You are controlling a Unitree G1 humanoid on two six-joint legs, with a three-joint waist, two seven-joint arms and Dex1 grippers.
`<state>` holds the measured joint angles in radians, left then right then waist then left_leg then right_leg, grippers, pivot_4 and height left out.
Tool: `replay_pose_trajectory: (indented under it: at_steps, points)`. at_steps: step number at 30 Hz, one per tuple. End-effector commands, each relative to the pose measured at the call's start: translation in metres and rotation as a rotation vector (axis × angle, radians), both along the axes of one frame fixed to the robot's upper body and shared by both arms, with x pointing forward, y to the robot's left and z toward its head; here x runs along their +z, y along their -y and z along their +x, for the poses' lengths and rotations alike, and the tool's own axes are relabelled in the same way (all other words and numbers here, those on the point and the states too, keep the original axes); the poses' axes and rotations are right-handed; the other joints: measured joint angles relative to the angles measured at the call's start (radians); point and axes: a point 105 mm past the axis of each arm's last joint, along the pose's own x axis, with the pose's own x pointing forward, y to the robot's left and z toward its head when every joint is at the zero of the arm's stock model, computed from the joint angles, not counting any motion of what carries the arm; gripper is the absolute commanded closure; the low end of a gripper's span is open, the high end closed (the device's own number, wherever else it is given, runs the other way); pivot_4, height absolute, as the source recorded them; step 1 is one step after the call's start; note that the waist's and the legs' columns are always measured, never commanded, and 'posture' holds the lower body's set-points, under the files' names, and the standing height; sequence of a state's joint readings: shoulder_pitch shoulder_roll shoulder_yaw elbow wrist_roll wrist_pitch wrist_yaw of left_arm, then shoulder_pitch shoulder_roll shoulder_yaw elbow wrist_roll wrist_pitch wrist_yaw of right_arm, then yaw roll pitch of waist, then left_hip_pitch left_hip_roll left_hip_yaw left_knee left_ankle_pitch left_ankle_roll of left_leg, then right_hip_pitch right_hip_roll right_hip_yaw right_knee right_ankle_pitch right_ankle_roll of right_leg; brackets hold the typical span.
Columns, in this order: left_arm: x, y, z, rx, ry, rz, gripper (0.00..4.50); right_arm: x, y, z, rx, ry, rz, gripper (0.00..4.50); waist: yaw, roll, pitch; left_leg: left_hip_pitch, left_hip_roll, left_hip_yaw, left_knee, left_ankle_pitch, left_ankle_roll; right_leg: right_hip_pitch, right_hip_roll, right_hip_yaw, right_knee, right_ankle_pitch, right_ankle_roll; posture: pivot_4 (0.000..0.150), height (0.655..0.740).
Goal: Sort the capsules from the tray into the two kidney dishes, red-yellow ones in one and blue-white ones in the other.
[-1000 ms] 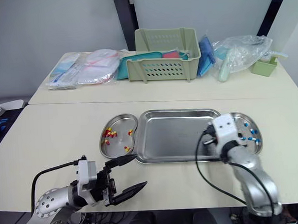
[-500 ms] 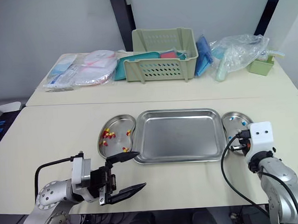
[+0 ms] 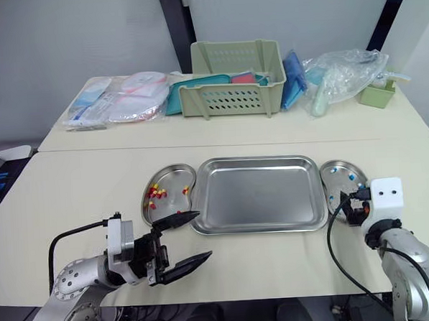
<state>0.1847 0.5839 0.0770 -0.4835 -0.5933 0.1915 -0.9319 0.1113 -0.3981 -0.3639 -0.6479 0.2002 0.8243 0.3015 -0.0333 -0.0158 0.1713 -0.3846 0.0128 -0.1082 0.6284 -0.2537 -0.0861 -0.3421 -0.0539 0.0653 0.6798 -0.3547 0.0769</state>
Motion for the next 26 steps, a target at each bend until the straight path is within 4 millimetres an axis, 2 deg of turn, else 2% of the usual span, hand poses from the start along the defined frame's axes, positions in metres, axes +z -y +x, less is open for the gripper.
replay_pose_trajectory:
  at_steps: [1,2,6,8,12,14,18,23,26]
  points:
    - [0.010,-0.023,0.011,0.136,0.011,0.084,0.00,0.017,0.001,-0.006,0.151,0.059,-0.111,0.03,0.000,0.000,0.000,0.000,0.000,0.000,0.000,0.000,0.000,0.000,0.000,0.000,0.000,0.000,0.000,0.150,0.7400]
    - [0.010,-0.030,0.014,0.164,-0.004,0.112,0.00,0.017,0.003,-0.008,0.200,0.055,-0.151,0.03,0.000,0.000,0.000,0.000,0.000,0.000,0.000,0.000,0.000,0.000,0.000,0.000,0.000,0.000,0.000,0.150,0.7400]
    - [0.015,-0.083,0.029,0.340,-0.063,0.206,0.00,0.030,0.027,-0.017,0.416,0.039,-0.337,0.03,0.000,0.000,0.001,0.000,0.000,0.001,0.000,0.000,0.000,0.001,0.000,0.000,0.000,0.000,0.000,0.150,0.7400]
    - [0.022,-0.131,0.042,0.494,-0.038,0.303,0.00,0.045,0.045,-0.022,0.532,-0.031,-0.359,0.03,-0.001,0.001,0.004,0.002,0.000,0.001,0.000,0.000,0.000,0.002,0.000,0.000,0.000,0.000,0.000,0.150,0.7400]
    - [0.027,-0.188,0.045,0.654,-0.017,0.459,0.00,0.057,0.070,-0.034,0.690,-0.201,-0.425,0.03,-0.003,0.000,0.011,0.004,0.000,0.001,0.000,0.000,0.000,0.004,0.000,0.000,-0.001,0.000,0.000,0.150,0.7400]
    - [0.021,-0.199,0.041,0.646,-0.073,0.512,0.00,0.058,0.081,-0.039,0.723,-0.267,-0.440,0.03,-0.003,-0.003,0.012,0.003,0.000,0.001,-0.001,0.000,0.000,0.004,0.000,0.000,-0.003,0.000,0.000,0.150,0.7400]
    - [0.022,-0.215,0.038,0.683,-0.136,0.544,0.00,0.067,0.099,-0.037,0.739,-0.306,-0.447,0.03,-0.003,-0.005,0.015,0.002,0.000,0.002,-0.001,0.000,0.000,0.004,-0.001,0.000,-0.004,0.000,0.000,0.150,0.7400]
    - [0.021,-0.211,0.032,0.638,-0.235,0.552,0.00,0.068,0.091,-0.032,0.790,-0.326,-0.452,0.03,-0.003,-0.005,0.016,0.002,0.001,0.001,-0.001,0.000,0.000,0.003,0.000,-0.001,-0.002,0.000,0.000,0.150,0.7400]
    - [0.024,-0.208,0.036,0.635,-0.239,0.528,0.00,0.070,0.083,-0.028,0.807,-0.310,-0.454,0.03,-0.004,-0.004,0.017,0.002,0.001,0.002,-0.001,0.000,0.000,0.003,-0.001,0.000,-0.002,0.000,0.000,0.150,0.7400]
